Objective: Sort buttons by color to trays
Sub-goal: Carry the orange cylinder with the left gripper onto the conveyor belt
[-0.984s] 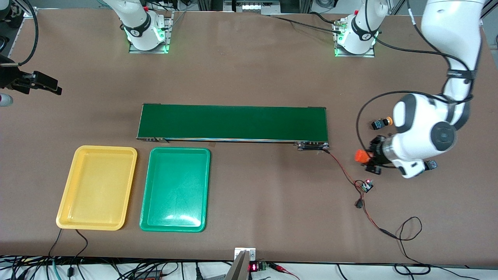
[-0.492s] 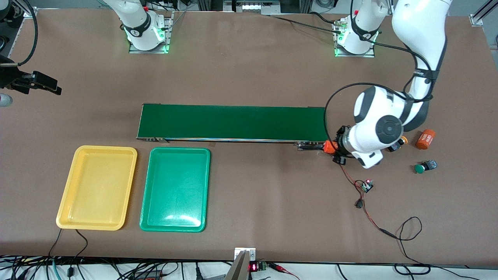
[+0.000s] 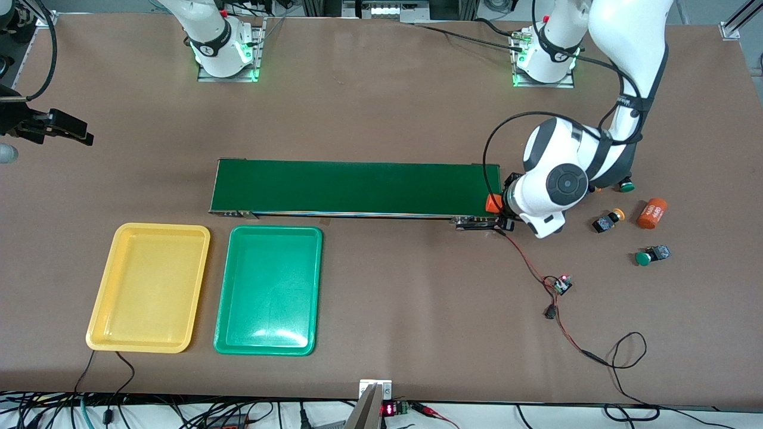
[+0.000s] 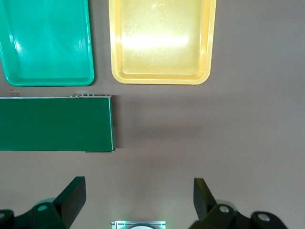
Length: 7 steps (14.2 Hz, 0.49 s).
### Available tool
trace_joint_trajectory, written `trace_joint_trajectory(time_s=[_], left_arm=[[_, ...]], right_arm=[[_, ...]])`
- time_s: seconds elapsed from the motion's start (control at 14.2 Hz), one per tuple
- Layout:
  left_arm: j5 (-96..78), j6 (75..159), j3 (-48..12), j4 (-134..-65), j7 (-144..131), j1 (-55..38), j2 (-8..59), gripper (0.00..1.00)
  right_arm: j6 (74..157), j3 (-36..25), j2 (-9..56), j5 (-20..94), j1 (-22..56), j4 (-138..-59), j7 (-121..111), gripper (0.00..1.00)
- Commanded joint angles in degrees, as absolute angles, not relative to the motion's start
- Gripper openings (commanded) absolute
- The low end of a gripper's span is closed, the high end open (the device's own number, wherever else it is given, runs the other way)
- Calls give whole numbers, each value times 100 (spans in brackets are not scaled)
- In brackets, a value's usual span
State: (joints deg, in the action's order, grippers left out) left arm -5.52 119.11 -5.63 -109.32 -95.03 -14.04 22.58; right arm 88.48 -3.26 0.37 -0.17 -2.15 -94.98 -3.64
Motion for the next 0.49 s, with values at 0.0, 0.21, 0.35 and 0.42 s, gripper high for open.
trace_joint_trajectory(time_s=[0.0,0.21,0.35,0.42], left_arm=[[-686,11892,-492,-11539,-9545,-1477,1671,8],[-703,11953,-501,-11680,-9624,-1704,1713,9],[-703,12058,-501,-11681,-9633,-1775,1854,9],[-703,12111,-501,-11689,-9642,-1862,1924,10]], right_arm=[[8763,-299,26,-26,-272,-9448,-457,100],[8763,-299,26,-18,-290,-9448,-457,100],[8763,-299,26,-9,-290,-9457,-457,100],[8771,-299,35,-9,-290,-9457,-457,100]])
